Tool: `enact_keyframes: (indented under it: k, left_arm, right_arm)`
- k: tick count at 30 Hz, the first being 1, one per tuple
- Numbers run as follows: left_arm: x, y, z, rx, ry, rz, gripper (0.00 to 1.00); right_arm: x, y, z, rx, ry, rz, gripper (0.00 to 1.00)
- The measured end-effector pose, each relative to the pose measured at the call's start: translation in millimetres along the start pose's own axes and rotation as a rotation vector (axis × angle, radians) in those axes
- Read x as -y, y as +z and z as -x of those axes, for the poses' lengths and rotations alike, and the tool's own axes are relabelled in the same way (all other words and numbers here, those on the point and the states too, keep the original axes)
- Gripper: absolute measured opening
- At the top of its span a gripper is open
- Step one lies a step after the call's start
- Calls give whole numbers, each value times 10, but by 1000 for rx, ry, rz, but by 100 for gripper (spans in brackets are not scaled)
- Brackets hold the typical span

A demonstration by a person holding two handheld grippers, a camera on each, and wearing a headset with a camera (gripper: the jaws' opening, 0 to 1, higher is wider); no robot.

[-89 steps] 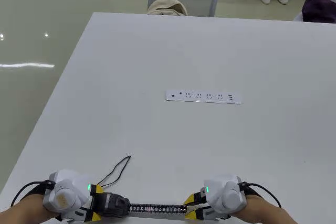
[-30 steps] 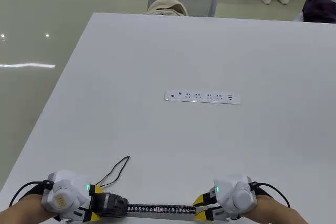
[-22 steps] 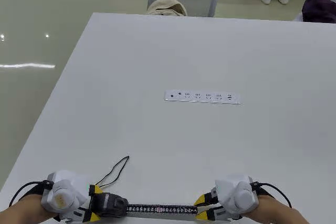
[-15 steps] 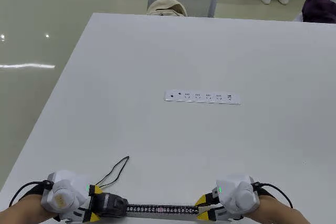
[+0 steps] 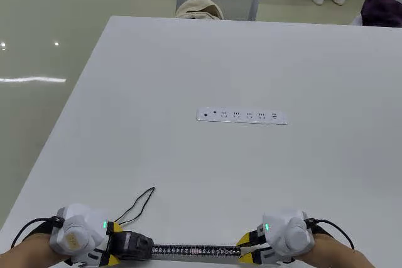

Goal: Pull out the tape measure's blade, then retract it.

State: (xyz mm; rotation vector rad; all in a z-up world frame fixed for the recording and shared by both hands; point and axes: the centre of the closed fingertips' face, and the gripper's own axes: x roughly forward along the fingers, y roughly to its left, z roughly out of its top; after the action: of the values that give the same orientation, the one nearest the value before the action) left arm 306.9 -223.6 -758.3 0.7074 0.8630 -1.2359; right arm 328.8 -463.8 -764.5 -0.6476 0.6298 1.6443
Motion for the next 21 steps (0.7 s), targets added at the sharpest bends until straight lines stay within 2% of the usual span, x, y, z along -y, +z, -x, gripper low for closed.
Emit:
enact_keyframes:
  k: [21]
  left_arm:
    - [0, 2, 3, -1, 0, 3, 28]
  right_arm:
    - [3, -77, 72, -7, -1, -7, 10]
